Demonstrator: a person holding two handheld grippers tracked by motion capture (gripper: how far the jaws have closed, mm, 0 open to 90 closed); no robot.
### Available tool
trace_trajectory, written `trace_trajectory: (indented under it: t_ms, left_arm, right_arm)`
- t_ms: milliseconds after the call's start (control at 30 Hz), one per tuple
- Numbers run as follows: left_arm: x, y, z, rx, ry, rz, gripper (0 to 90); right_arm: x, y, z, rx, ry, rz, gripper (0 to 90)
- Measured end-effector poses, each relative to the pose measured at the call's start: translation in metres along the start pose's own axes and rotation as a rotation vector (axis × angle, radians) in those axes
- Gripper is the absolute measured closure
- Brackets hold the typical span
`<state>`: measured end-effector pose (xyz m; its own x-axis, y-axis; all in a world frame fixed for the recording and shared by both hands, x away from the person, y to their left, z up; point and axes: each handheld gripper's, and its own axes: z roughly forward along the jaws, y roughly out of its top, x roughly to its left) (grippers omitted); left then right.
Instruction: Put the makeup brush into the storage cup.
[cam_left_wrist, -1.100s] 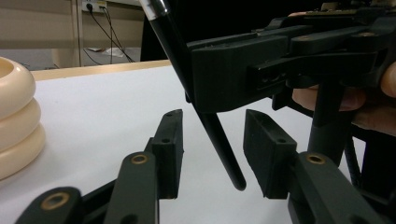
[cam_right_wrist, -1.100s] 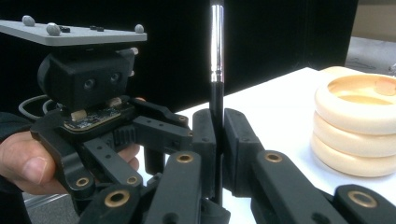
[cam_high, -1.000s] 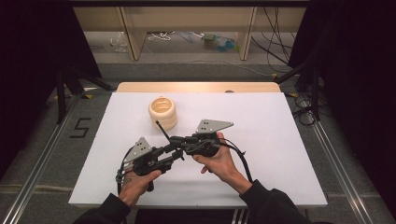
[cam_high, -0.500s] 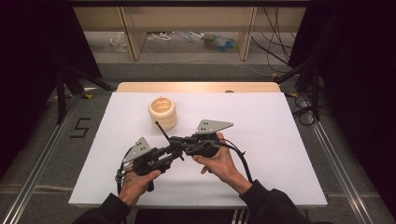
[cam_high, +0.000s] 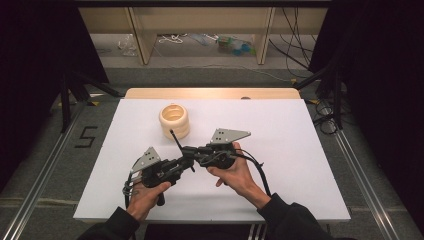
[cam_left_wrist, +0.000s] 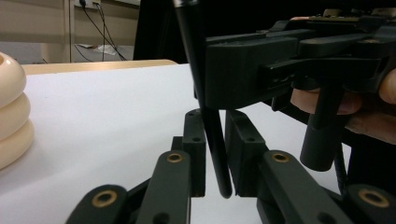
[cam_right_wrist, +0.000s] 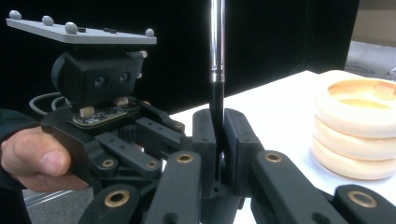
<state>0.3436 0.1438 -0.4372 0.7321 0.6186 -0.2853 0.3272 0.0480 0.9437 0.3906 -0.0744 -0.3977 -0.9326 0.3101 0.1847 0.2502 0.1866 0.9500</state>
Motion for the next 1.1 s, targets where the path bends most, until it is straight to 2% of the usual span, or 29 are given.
trace_trajectory:
  t_ms: [67,167,233,267,300,367,567,600,633,700,800,867,1100]
  left_arm:
    - [0.001,0.000,0.000,-0.005,-0.003,-0.016,81.5]
    - [0.001,-0.001,-0.001,-0.007,0.007,-0.040,83.4]
    - [0.000,0.000,-0.001,-0.010,0.011,-0.034,83.5]
    - [0.001,0.001,-0.002,-0.006,0.006,-0.002,83.5]
    - [0.001,0.001,-0.002,-0.008,0.006,0.000,83.5]
    - [0.003,0.001,-0.002,-0.005,0.012,-0.002,83.6]
    - [0.007,0.002,-0.005,-0.002,0.030,0.008,83.6]
    - [0.007,0.002,-0.005,-0.001,0.031,0.010,83.6]
    - [0.008,0.002,-0.005,-0.004,0.037,0.007,83.6]
    - [0.010,0.002,-0.006,-0.001,0.045,0.017,83.5]
    - [0.011,0.003,-0.007,-0.002,0.062,0.028,83.5]
    - [0.011,0.003,-0.007,0.003,0.072,0.044,83.5]
    - [0.013,0.003,-0.008,0.004,0.097,0.053,83.4]
  right_arm:
    - [-0.001,0.000,0.000,-0.010,-0.003,-0.016,84.0]
    - [0.001,0.001,-0.002,0.000,-0.006,-0.006,83.9]
    - [0.001,0.001,-0.003,0.000,-0.010,-0.010,83.6]
    - [0.001,0.001,-0.002,-0.009,-0.002,-0.008,83.3]
    - [0.000,0.002,-0.003,-0.015,-0.012,-0.024,80.4]
    - [0.001,0.002,-0.006,0.002,-0.025,0.008,68.2]
    - [-0.006,0.004,-0.020,-0.021,-0.068,0.057,51.2]
    - [-0.008,0.004,-0.022,-0.039,-0.075,0.071,49.6]
    - [-0.009,0.004,-0.025,-0.026,-0.085,0.071,48.3]
    - [-0.013,0.003,-0.032,-0.048,-0.100,0.090,45.6]
    - [-0.018,0.001,-0.041,-0.045,-0.136,0.100,41.8]
    - [-0.022,0.000,-0.048,-0.032,-0.159,0.103,40.8]
    - [-0.031,-0.009,-0.067,-0.002,-0.230,0.105,34.8]
